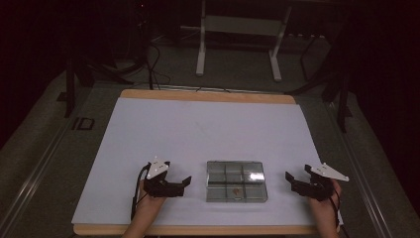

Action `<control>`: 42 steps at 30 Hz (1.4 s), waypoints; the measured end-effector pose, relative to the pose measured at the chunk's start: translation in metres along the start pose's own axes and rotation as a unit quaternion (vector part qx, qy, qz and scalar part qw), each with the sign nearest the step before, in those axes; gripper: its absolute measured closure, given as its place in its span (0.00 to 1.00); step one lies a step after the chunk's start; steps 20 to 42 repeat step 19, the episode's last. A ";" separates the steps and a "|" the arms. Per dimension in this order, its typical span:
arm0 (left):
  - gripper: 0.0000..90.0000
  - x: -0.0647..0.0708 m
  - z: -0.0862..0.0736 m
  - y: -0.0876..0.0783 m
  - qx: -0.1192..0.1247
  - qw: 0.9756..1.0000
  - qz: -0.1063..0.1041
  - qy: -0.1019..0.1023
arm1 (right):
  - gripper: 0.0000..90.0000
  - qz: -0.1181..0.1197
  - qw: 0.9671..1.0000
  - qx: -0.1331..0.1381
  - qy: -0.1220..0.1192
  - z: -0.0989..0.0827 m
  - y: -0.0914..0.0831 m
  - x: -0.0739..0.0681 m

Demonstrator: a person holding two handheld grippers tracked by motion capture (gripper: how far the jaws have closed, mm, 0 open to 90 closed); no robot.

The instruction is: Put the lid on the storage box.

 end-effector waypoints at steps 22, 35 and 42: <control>0.02 -0.005 -0.002 -0.002 0.005 0.998 0.055 -0.005 | 0.16 -0.026 1.000 0.006 0.000 -0.001 0.001 0.001; 0.02 -0.005 -0.002 -0.002 0.005 0.998 0.055 -0.005 | 0.16 -0.026 1.000 0.006 0.000 -0.001 0.001 0.001; 0.02 -0.005 -0.002 -0.002 0.005 0.998 0.055 -0.005 | 0.16 -0.026 1.000 0.006 0.000 -0.001 0.001 0.001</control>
Point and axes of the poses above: each handheld gripper's, and its own axes: y roughly forward along the jaws, z roughly out of its top, x roughly to its right, the point moved 6 cm from there along y, roughly forward along the jaws, and after that the axes turned 15 degrees about y, right-handed, at the moved point
